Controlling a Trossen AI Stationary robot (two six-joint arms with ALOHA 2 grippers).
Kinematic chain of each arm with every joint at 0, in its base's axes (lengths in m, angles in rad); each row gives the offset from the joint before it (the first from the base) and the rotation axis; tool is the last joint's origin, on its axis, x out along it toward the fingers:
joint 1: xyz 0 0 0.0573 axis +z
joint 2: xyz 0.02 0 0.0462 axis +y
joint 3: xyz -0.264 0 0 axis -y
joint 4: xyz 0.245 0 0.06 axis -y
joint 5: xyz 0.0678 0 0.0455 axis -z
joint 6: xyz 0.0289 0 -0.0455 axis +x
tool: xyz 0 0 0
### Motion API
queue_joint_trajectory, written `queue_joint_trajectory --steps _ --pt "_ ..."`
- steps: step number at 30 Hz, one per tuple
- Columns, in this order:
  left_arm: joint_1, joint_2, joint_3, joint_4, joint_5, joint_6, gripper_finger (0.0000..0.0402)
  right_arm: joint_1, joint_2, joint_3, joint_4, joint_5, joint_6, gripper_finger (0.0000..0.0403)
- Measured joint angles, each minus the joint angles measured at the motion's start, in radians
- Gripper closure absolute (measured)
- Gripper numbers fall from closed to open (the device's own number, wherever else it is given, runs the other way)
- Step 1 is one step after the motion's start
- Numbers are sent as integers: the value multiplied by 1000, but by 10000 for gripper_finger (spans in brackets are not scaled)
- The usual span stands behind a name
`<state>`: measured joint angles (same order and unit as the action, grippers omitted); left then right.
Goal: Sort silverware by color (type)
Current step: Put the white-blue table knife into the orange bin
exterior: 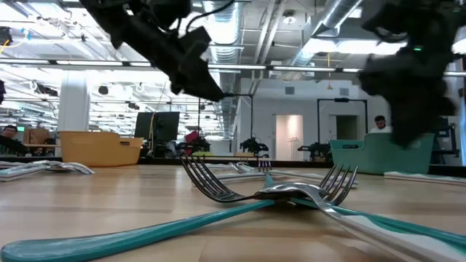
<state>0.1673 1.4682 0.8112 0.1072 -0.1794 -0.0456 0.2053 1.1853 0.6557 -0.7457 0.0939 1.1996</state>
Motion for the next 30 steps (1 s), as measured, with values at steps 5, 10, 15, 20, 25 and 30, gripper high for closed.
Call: queue_joint_trajectory --steps 5,10,15,20,25,30 --pt "7 87 5 125 5 60 288 152 -2 0 -65 -23 244 236" --pt "38 83 24 151 43 97 288 229 3 1 -44 -18 311 236" --pt "74 25 24 128 43 166 288 229 41 1 101 20 224 236" --pt "115 -46 14 78 44 258 288 203 91 1 248 39 267 236" --pt "173 -128 2 9 40 235 288 168 93 48 14 -21 293 238" --pt "148 -285 2 -171 23 81 288 130 82 178 -417 6 155 243"
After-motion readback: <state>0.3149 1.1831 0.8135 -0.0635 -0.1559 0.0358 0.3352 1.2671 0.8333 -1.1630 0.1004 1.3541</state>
